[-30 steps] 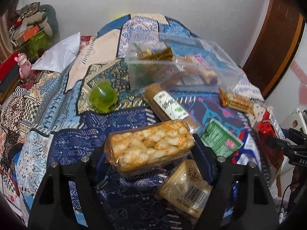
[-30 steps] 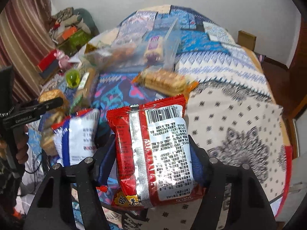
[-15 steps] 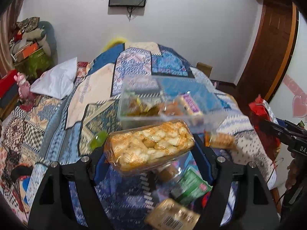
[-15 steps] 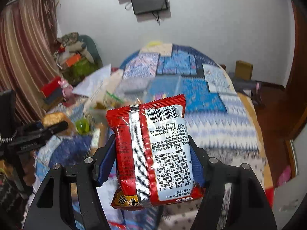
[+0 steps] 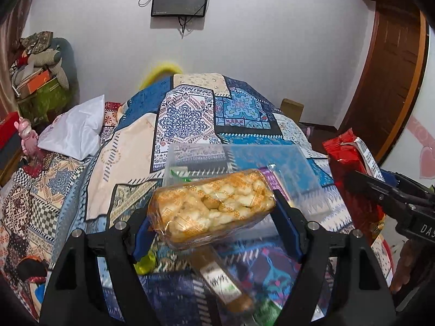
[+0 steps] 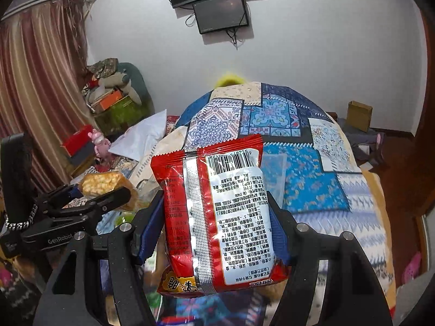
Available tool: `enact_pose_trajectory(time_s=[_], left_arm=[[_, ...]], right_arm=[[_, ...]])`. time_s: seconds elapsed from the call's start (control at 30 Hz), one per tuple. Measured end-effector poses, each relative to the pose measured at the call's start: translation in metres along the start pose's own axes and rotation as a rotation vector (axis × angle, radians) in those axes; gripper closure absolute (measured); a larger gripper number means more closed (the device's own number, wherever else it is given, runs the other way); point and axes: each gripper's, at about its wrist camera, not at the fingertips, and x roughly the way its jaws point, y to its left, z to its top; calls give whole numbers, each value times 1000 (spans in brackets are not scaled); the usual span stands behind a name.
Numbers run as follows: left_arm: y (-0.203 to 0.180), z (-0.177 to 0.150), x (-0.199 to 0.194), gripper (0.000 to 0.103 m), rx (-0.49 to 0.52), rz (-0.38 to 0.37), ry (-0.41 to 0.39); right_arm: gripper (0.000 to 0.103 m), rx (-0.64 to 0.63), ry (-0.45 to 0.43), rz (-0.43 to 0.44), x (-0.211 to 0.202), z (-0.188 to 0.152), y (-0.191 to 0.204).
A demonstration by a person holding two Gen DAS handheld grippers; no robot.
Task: Organize snacks
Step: 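Place both packs into the clear box and open both tools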
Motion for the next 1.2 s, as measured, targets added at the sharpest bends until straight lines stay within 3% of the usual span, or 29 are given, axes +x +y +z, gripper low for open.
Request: enact_pose_trajectory(time_s=[0.57,0.7,0.9,1.07,1.2], left_arm=[[12,10,99,26,-39,17,107],[15,7,104,18,-70,-19,145],[12,7,80,17,-22,-4,98],[12,4,40,12,62,60,23],[27,-9,12,8,62,94,6]], right_arm=[[37,47,122,-9,99,10,-18],[35,37,166,-21,108,7,-19],[33,-8,166,-3,91,1,-13],[33,-32,133,-8,64,-2,-12],[30,-67,125,-27,43,-9,-12]])
